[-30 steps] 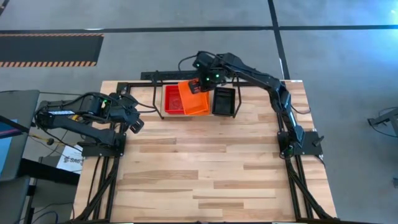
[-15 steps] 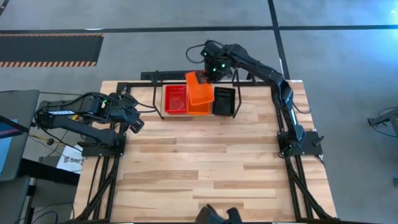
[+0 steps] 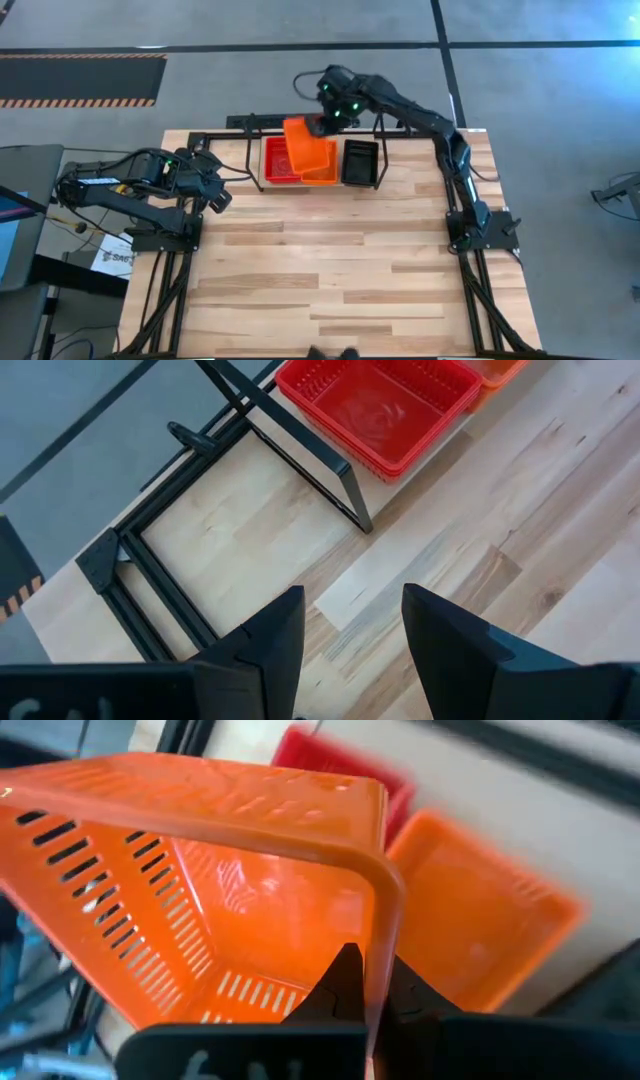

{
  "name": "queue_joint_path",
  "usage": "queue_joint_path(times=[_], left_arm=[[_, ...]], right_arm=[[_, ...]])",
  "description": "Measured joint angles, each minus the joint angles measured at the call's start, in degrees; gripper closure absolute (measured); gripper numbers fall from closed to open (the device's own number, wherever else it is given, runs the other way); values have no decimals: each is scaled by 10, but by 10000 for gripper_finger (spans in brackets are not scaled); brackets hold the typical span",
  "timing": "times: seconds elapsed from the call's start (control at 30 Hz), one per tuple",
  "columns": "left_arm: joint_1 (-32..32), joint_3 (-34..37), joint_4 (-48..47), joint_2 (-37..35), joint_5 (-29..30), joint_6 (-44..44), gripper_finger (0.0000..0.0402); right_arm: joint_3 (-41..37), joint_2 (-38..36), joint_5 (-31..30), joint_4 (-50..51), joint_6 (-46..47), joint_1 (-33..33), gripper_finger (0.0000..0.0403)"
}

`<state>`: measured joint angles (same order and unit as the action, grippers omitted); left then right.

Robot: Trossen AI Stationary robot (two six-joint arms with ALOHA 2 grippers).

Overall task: Stack baskets on shelf by color
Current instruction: Stack the orange bin on top of the orange bin on the shelf

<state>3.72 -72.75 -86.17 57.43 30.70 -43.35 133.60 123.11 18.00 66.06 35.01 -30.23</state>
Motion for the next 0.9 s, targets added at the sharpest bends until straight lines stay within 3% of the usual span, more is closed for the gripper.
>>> queue_joint_path(times=[0.13, 0.3, 0.57, 0.7, 0.9], left_arm=[[0, 0, 0, 0, 0, 2, 244], [0, 0, 0, 0, 0, 14, 244], [0, 0, 2, 0, -5, 20, 244], [0, 0, 2, 0, -5, 28, 244], [0, 0, 2, 0, -12, 28, 244]], right_arm=[[0, -3, -5, 40, 2, 64, 401], [0, -16, -85, 143, 10, 176, 401], [0, -21, -116, 219, 111, 314, 401], [0, -21, -123, 215, 153, 307, 401], [0, -20, -137, 163, 141, 224, 401]])
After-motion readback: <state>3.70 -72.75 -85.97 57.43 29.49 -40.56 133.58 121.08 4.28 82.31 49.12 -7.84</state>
